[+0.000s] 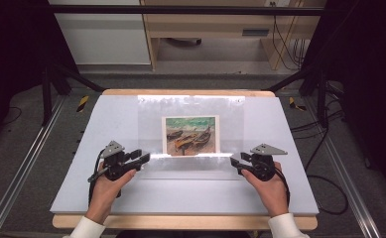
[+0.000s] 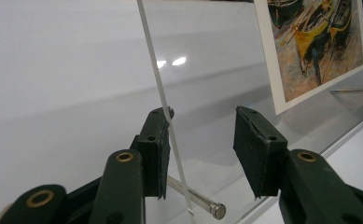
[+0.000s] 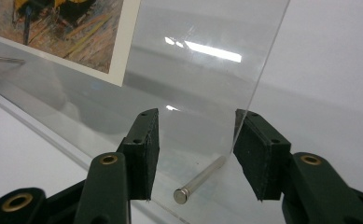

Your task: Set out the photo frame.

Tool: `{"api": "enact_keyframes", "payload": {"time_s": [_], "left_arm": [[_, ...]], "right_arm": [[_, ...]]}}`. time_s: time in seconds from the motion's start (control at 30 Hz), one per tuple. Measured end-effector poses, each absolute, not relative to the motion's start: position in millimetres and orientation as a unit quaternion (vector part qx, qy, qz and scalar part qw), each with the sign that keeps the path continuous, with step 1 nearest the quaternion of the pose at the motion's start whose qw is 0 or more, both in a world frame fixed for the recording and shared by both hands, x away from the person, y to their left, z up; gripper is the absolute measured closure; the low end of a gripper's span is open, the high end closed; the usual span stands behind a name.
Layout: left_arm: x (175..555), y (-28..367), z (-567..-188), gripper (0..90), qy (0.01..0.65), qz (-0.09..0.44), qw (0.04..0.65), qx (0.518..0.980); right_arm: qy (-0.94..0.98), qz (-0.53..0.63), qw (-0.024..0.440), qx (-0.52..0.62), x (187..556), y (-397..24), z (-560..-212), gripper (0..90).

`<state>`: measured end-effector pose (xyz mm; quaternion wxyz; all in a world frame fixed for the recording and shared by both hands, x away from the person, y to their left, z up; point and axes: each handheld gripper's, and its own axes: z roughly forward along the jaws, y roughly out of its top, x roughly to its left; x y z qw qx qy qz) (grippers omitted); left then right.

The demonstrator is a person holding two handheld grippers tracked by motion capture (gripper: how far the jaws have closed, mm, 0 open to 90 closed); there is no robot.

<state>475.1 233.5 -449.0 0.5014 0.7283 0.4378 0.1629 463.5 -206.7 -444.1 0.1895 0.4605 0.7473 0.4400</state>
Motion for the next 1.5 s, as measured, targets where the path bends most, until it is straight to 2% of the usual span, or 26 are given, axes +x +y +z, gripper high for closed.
{"api": "enact_keyframes", "payload": {"time_s": [1.4, 1.5], "left_arm": [[464.5, 236.3, -449.0, 61.5, 0.421, 0.173, 0.487, 0.746], [462.8, 235.5, -449.0, 61.9, 0.425, 0.160, 0.488, 0.746]], "right_arm": [[0.753, 0.430, 0.201, 0.455, 449.7, -207.6, -447.5, 58.6], [0.755, 0.429, 0.201, 0.454, 449.2, -208.1, -447.6, 59.3]]}}
